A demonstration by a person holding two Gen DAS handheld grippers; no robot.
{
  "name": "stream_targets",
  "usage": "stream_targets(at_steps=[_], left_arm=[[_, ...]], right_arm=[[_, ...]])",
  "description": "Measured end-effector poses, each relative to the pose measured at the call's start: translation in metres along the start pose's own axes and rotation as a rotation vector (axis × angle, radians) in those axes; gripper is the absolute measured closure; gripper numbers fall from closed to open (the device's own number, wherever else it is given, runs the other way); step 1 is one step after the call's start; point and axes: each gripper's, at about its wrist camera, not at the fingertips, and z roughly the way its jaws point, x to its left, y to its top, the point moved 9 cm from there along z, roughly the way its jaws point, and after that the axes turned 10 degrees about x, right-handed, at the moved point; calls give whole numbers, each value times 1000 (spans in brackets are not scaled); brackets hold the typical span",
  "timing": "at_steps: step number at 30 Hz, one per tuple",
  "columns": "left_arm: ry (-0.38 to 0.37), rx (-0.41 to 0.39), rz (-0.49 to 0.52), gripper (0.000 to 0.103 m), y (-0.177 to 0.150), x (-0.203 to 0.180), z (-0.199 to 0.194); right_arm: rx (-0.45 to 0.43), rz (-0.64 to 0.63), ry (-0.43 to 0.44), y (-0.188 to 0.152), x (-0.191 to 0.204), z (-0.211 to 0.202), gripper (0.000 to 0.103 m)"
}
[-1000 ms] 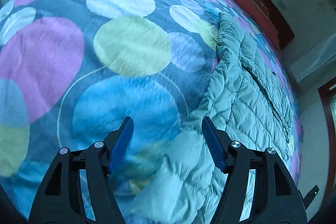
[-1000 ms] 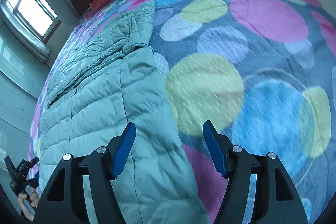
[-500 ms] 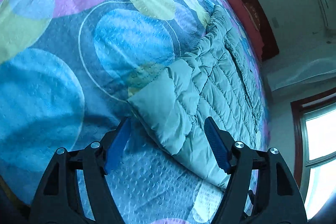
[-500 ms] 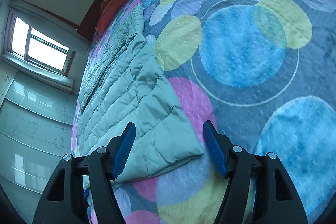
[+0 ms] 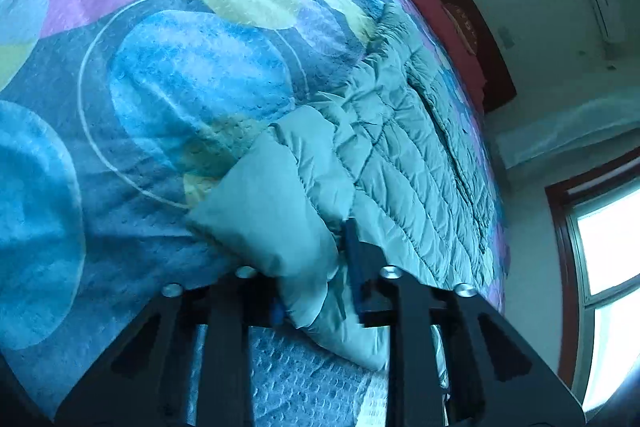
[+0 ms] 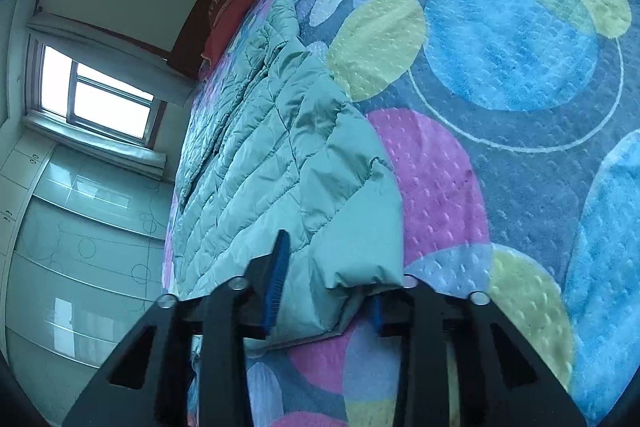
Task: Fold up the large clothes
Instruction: 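Grasp the hem with both grippers and lift it toward the collar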
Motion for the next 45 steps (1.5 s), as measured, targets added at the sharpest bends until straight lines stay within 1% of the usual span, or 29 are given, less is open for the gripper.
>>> stream_targets(at_steps=[1,2,5,11,16,19,22,24,27,29,30,32,34,36,38,41,45], left_arm=[[-4,-1,4,93,-1,-1,-1],[-13,-6,4,95,0,-1,-3],[-42,-19,7,98,1,-3,-13],[-106,-49,62,100,-1,-24,-48],[-158,-71,97,100,-7,-37,-82],[-182,-85,123,101,-11,-45,-102],[-198,-103,147,101,-7,-57,-113],[-215,-109,163,101,2,-69,-115],[-218,-133,212,101,24,-92,-112],[-228,-140,239,101,40,-110,-107],[-224,-148,253,101,50,-118,-103],[-222,-156,267,101,71,-134,-94],[-214,-163,269,101,94,-148,-80],[-191,-173,282,101,118,-160,-63],[-158,-184,283,101,141,-165,-43],[-113,-175,273,101,175,-172,-7],[-68,-150,267,101,215,-179,44]], right_arm=[[6,0,12,-1,1,3,93],[5,-4,19,0,2,3,95],[-8,-39,38,-1,8,-5,99],[-24,-104,102,-3,29,-35,100],[-15,-151,151,-18,48,-52,100],[-34,-189,190,-23,60,-67,100],[-65,-228,226,-17,74,-78,100],[-79,-246,238,-9,84,-80,100],[-97,-257,263,11,98,-81,100],[-110,-268,284,30,113,-79,100],[-122,-284,282,39,119,-79,100],[-139,-305,269,65,135,-70,100],[-150,-300,279,91,149,-62,100],[-161,-296,280,118,160,-48,100],[-168,-295,267,142,169,-33,100],[-167,-283,241,177,175,-5,100],[-156,-256,192,219,173,34,100]])
